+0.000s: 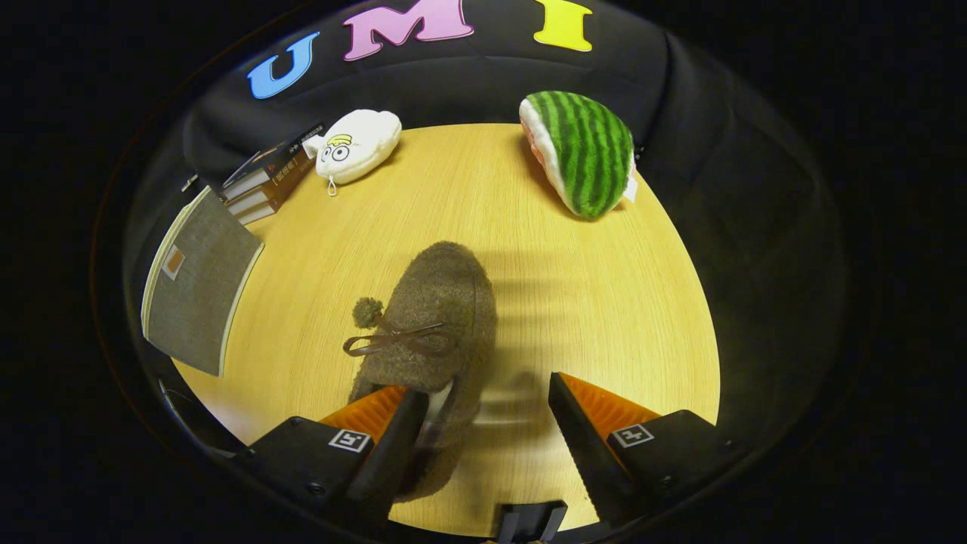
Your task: Open the storage box then place both shoes into the box .Put the left shoe in first, then the right shoe, with the right side of both shoes facing outward in a uniform manner.
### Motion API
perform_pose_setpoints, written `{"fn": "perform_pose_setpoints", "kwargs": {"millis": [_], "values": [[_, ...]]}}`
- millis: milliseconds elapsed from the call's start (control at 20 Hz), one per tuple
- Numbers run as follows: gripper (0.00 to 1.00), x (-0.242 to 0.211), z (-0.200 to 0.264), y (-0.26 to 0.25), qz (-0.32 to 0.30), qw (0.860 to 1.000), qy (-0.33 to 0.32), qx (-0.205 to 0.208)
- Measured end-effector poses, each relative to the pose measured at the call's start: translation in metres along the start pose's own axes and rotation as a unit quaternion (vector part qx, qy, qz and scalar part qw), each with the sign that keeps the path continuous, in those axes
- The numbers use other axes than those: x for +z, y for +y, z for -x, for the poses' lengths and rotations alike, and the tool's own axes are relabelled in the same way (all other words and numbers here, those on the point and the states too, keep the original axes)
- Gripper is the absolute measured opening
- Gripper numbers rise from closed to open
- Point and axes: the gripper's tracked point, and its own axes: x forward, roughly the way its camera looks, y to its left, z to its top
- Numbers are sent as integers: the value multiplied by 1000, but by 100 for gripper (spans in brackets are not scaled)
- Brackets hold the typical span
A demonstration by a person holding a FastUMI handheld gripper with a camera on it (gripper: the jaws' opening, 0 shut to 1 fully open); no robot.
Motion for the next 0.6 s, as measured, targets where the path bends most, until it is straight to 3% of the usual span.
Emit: {"fn": "perform_pose_setpoints", "kwargs": {"millis": [100,200,250,450,500,600], "values": [[99,3,-8,1,-9,1000,4,3],[92,3,-11,6,-25,999,13,19],[77,2,-12,10,-32,999,19,25],[34,2,-16,21,-27,999,24,29],[33,2,-17,22,-22,999,23,30],[19,2,-16,16,-27,999,18,21]]}}
